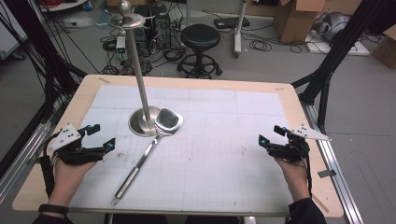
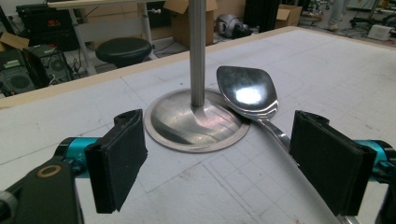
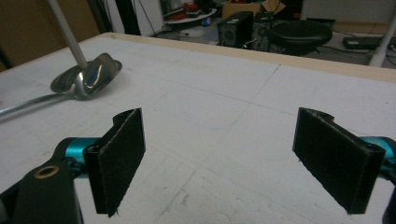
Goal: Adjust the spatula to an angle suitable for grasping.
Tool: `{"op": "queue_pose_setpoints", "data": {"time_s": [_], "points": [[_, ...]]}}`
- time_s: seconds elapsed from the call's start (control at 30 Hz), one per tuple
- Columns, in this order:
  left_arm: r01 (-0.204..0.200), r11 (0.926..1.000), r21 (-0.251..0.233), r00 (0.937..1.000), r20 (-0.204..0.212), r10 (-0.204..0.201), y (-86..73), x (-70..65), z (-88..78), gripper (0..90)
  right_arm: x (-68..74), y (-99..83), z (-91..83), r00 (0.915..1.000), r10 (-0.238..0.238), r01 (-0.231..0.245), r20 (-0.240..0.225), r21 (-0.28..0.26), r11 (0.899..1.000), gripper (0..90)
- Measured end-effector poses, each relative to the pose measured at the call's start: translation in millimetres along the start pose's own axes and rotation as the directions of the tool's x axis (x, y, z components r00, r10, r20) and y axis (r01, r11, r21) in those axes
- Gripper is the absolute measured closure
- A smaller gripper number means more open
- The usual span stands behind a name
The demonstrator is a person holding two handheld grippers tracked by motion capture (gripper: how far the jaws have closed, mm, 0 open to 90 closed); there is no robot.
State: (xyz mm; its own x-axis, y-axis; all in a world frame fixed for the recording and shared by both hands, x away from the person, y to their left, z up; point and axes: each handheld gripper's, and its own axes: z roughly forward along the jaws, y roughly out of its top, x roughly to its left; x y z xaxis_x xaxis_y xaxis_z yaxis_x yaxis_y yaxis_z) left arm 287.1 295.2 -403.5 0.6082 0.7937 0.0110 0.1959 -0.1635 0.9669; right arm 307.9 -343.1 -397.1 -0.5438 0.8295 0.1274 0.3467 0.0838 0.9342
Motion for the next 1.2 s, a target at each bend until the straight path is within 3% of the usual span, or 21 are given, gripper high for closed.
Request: {"op": "queue_pose_setpoints", "data": {"time_s": [0.4, 0.53, 0.93, 1.2], "points": [[0.023, 0.9995, -0.021, 0.9997, -0.005, -0.023, 3.5, -2.7, 0.5, 19.1, -1.5, -0.3, -0.9, 1.0, 0.005, -0.005, 0.005, 0.003, 1.0, 16.4], [0.007, 0.9999, -0.011, 0.9999, -0.014, -0.007, 7.0, -8.0, 1.6, 19.3, -1.5, -0.2, -1.0, 1.0, 0.0, 0.0, 0.007, 0.006, 1.0, 16.4], [-0.024, 0.9991, 0.035, 0.9996, -0.015, 0.024, 16.2, -36.2, 15.4, 19.4, -2.7, -0.3, -1.3, 0.9999, 0.005, -0.005, 0.016, 0.003, 1.0, 16.5], [-0.062, 0.9938, 0.092, 0.9977, -0.024, 0.064, 20.6, -60.7, 27.7, 20.3, -2.4, -0.1, -2.0, 0.9998, 0.005, -0.005, 0.02, 0.002, 1.0, 16.6]]}}
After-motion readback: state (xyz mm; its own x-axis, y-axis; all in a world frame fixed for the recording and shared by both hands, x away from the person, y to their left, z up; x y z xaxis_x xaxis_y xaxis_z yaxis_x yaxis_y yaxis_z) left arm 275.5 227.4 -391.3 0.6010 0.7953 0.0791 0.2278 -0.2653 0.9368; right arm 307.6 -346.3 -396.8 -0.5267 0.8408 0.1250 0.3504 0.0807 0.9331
